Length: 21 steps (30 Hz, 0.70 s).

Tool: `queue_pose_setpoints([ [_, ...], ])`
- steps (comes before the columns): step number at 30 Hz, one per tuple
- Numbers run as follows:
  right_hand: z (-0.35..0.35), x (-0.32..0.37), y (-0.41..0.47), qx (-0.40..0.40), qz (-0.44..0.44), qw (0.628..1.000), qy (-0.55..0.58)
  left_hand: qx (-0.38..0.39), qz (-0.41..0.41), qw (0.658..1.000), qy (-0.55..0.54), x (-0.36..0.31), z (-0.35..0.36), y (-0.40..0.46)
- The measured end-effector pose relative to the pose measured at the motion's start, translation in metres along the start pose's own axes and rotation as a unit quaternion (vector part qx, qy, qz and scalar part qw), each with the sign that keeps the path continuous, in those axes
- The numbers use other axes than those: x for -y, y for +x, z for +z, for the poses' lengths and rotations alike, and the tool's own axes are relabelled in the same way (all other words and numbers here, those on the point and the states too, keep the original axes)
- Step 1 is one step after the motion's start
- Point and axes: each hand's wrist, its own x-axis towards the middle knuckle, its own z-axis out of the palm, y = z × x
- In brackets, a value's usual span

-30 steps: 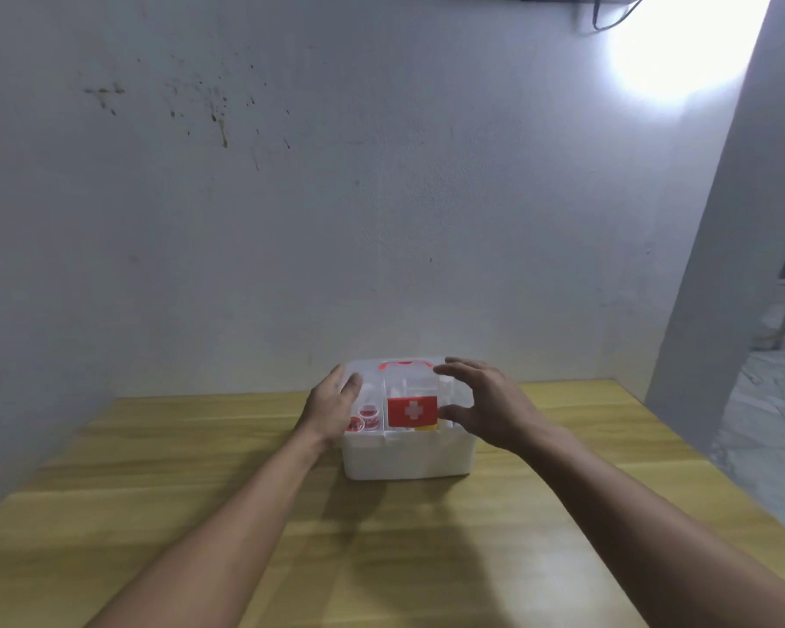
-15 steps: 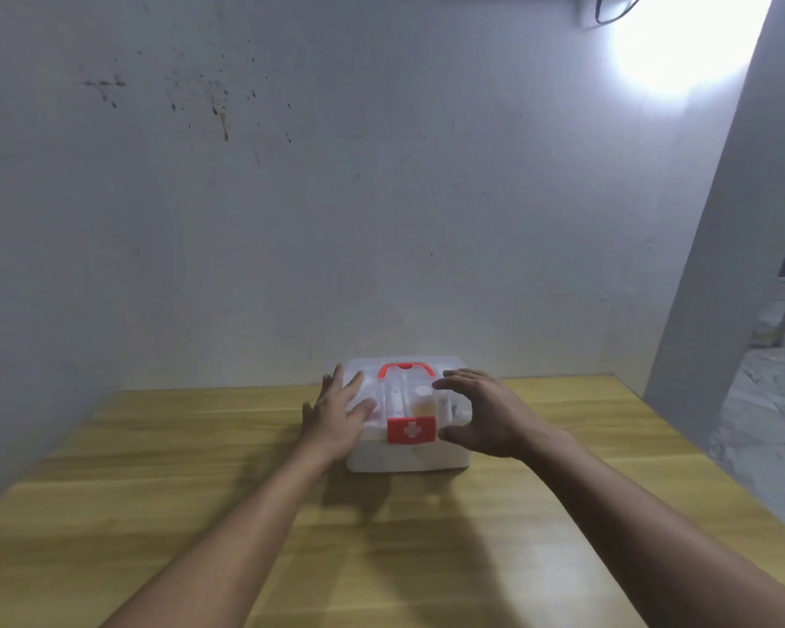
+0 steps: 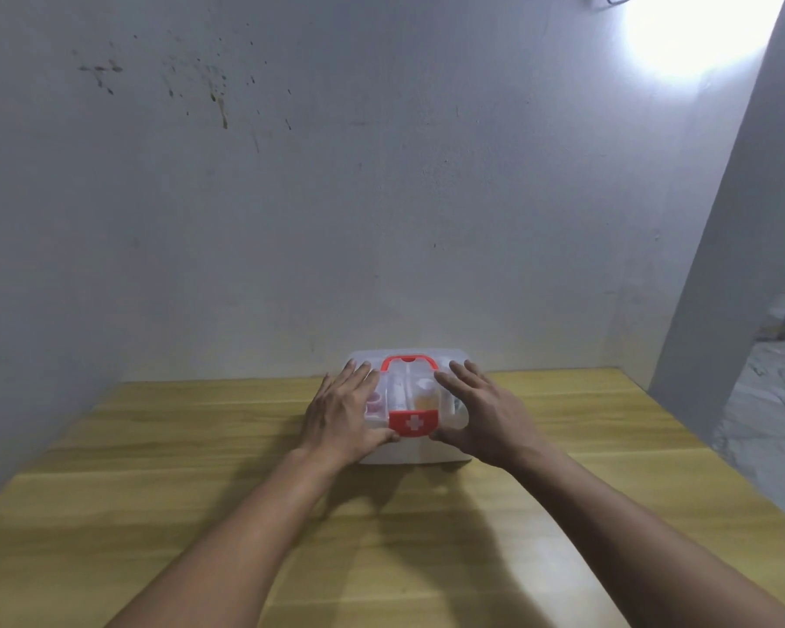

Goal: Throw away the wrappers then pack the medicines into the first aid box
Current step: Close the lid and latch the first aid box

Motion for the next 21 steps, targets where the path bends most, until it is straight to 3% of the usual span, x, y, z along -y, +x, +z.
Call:
queue_pose_setpoints([
  [21,0.004,-0.010,0.026,0.028,0.000,0.999,-0.017,0.026,-0.034,0.999,-0.021,0.006,0.007,0.027],
])
